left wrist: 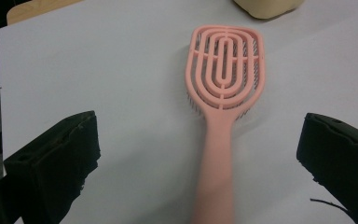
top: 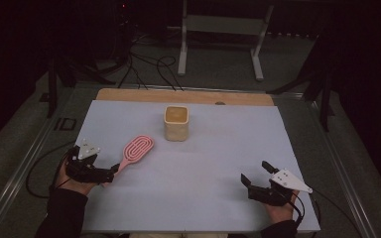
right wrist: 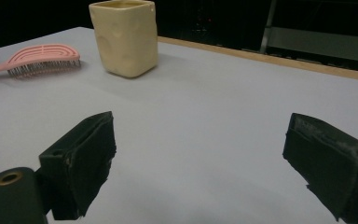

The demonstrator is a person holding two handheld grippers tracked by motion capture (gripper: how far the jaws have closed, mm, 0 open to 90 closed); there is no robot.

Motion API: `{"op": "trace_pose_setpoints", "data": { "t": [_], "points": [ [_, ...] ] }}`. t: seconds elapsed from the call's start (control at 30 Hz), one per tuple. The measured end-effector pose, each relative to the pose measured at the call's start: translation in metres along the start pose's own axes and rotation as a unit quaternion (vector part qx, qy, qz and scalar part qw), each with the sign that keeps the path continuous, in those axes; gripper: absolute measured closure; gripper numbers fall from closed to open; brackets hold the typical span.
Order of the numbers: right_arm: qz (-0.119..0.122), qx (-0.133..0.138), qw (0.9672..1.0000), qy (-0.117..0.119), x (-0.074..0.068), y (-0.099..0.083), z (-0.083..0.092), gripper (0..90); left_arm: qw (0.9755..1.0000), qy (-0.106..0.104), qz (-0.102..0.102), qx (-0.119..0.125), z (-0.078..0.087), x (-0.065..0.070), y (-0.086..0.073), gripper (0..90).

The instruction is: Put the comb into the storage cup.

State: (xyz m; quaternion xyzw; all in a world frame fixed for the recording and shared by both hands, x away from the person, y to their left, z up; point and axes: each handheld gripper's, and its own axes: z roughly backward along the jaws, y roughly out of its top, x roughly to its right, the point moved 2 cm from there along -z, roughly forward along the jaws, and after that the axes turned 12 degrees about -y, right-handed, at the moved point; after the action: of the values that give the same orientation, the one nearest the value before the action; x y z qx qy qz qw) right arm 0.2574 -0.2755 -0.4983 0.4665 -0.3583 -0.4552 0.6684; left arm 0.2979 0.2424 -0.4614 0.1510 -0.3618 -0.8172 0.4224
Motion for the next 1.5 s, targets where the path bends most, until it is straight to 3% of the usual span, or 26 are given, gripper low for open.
{"op": "trace_pose_setpoints", "data": {
  "t": [0.23,0.5,0.57,0.87,1.2,1.5],
  "points": [
    [-0.001,0.001,1.0000,0.000,0.001,0.000,0.001,9.0,0.9997,-0.001,-0.005,-0.024,-0.005,-0.002,0.007,0.0],
    [-0.003,0.001,1.0000,-0.001,0.002,0.000,0.002,9.0,0.9976,0.004,-0.026,-0.064,-0.014,0.001,0.018,0.0],
    [-0.003,0.001,1.0000,-0.001,0.002,0.000,0.002,9.0,0.9976,0.004,-0.026,-0.064,-0.014,0.001,0.018,0.0],
    [-0.003,0.000,1.0000,-0.003,0.003,0.000,0.001,9.0,0.9940,0.003,-0.033,-0.105,-0.028,0.004,0.024,0.0],
    [-0.001,-0.001,1.0000,-0.002,0.003,0.000,0.000,9.0,0.9904,-0.001,-0.042,-0.132,-0.036,0.004,0.030,0.0],
    [-0.003,-0.001,1.0000,-0.003,0.005,0.000,0.000,9.0,0.9857,-0.005,-0.054,-0.159,-0.049,0.007,0.035,0.0]
  ]
}}
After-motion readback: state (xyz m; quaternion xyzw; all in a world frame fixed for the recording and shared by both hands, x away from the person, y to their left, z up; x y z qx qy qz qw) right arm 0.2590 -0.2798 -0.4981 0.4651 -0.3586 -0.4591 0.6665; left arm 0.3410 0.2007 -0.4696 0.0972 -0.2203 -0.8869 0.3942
